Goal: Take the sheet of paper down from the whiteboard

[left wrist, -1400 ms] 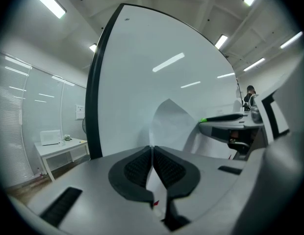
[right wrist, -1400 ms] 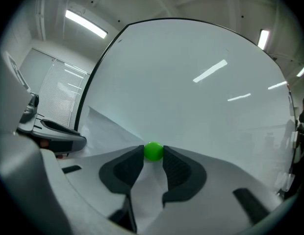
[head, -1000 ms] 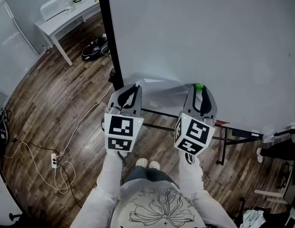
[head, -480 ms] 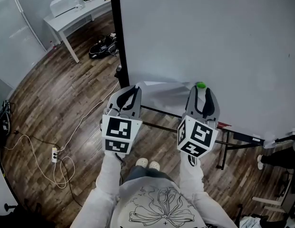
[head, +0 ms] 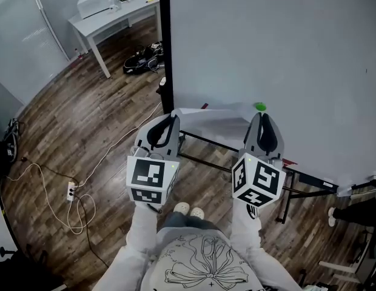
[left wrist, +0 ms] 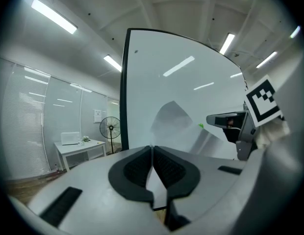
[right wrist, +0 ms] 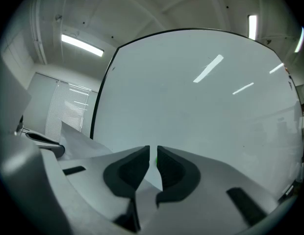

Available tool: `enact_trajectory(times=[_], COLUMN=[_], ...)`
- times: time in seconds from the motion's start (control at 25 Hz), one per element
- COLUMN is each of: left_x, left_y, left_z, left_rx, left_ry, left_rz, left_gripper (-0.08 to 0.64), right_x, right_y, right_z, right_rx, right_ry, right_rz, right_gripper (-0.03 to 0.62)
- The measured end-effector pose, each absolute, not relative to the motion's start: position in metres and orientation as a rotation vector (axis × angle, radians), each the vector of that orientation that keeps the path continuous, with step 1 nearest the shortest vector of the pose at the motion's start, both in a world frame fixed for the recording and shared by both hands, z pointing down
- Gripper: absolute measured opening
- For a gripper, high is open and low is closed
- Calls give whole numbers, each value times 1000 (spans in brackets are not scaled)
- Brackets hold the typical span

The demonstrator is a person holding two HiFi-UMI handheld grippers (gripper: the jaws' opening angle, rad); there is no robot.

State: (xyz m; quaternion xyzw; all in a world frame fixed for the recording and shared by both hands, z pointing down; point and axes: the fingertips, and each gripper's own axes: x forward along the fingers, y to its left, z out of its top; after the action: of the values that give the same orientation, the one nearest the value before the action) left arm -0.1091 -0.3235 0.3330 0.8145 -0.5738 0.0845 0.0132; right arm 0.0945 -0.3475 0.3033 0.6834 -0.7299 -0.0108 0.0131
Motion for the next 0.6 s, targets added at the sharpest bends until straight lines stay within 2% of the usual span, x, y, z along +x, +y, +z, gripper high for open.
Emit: enact_trajectory(times=[0.6], left_x=[-120], left_y=[-302], left_z=[317], left_rx=[2479], left_ry=[-1906], left_rz=[204], left_gripper=[14], right_x=[82], right_y=[-335], right_z=[297], right_rx=[2055], right_ry=[-2371], right_rz=[-24], right_gripper=[20])
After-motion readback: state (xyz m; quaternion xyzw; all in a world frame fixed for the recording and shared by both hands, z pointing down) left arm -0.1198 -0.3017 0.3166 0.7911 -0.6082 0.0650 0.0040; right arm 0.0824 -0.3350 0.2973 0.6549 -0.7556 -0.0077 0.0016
